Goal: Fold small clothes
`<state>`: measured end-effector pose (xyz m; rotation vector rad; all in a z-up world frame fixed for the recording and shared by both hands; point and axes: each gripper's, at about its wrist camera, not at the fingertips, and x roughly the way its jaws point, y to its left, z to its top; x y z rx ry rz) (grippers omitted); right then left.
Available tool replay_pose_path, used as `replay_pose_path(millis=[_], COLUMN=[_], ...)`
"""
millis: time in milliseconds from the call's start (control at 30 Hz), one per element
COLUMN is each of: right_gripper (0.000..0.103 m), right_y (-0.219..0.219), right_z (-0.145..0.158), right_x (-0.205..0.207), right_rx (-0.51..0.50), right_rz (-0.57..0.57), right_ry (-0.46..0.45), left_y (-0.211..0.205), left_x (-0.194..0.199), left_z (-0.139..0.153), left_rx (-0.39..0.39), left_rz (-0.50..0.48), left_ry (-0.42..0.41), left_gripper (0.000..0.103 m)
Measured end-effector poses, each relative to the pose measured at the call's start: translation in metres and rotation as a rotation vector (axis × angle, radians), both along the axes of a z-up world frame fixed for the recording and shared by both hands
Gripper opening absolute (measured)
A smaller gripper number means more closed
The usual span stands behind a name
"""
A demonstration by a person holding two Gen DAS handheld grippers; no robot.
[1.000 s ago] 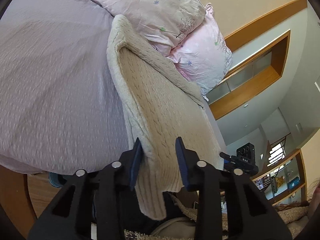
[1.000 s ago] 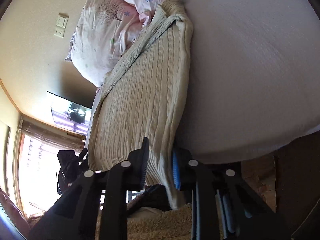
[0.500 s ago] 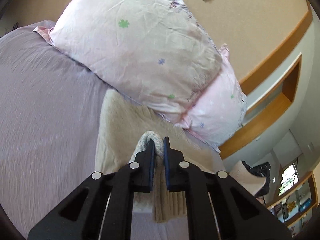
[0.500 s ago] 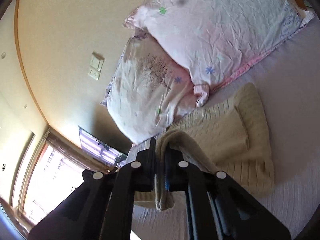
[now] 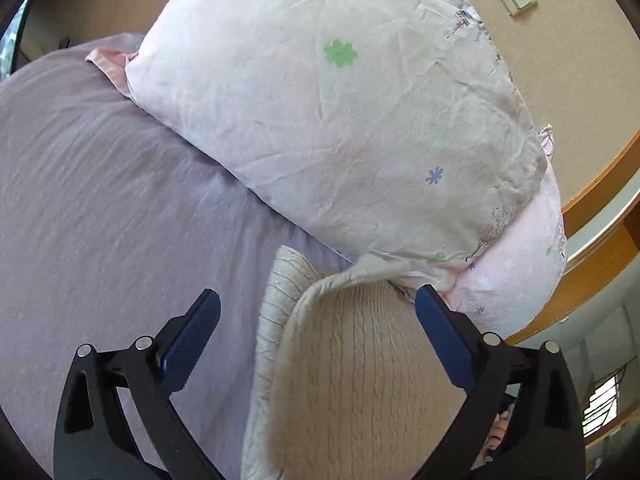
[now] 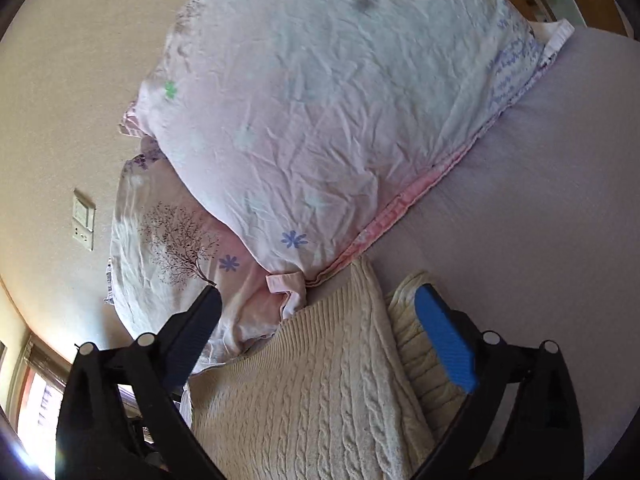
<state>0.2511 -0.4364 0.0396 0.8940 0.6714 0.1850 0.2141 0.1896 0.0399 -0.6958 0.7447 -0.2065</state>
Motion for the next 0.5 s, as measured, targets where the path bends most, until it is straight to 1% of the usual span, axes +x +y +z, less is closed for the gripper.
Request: replay_pose_path(millis=[33, 67, 100, 133, 167, 200, 233, 300, 367, 400, 433, 467, 500], right_gripper=[0.098, 0.098, 0.098, 0.098, 0.098, 0.098, 0.098, 0.098, 0.098, 0.098, 0.098, 0.098, 0.098], right_y=[-0.001, -0.002, -0.002, -0.002, 0.001, 0.002, 0.004, 0.004, 0.004, 0.002, 0.000, -0.001, -0.002], right_z=[0.000, -0.002, -0.004, -0.005, -0.008, -0.008, -0.009, -0.006, -0.002, -0.001, 0.002, 0.004, 0.006], right_x=[0.000, 0.000, 0.001, 0.002, 0.005, 0.005, 0.006, 0.005, 0.003, 0.002, 0.001, 0.000, -0.002], right_rx=[-0.002, 0.005, 0.020, 0.036, 0.040, 0.041, 0.043, 0.056, 0.077, 0.088, 0.101, 0.110, 0.114], right_rz=[0.007, 0.019, 0.029, 0.041, 0.049, 0.055, 0.060, 0.067, 0.077, 0.082, 0.089, 0.092, 0.095], right_ry=[-0.003, 0.003, 0.009, 0.015, 0.018, 0.020, 0.018, 0.006, -0.012, -0.021, -0.032, -0.042, -0.051], left_y=[0.003, 0.005, 0.006, 0.007, 0.006, 0.004, 0.001, -0.013, -0.025, -0.030, -0.036, -0.040, -0.045], left_x=[-0.001, -0.001, 0.000, 0.000, 0.000, 0.000, -0.002, -0.001, -0.002, 0.000, 0.002, 0.002, 0.002], left_z=[-0.002, -0.007, -0.014, -0.023, -0.033, -0.041, -0.045, -0.052, -0.054, -0.057, -0.063, -0.065, -0.061], left_rx=[0.018, 0.033, 0.028, 0.007, -0.035, -0.077, -0.103, -0.142, -0.131, -0.157, -0.204, -0.246, -0.259], left_rz=[-0.010, -0.020, -0.038, -0.064, -0.094, -0.120, -0.130, -0.179, -0.174, -0.182, -0.182, -0.172, -0.170], left_ry=[0.024, 0.062, 0.100, 0.137, 0.169, 0.191, 0.177, 0.189, 0.182, 0.194, 0.218, 0.218, 0.195], left_gripper=[0.098, 0.091, 0.086, 0.073, 0.064, 0.060, 0.056, 0.046, 0.044, 0.035, 0.024, 0.022, 0.021])
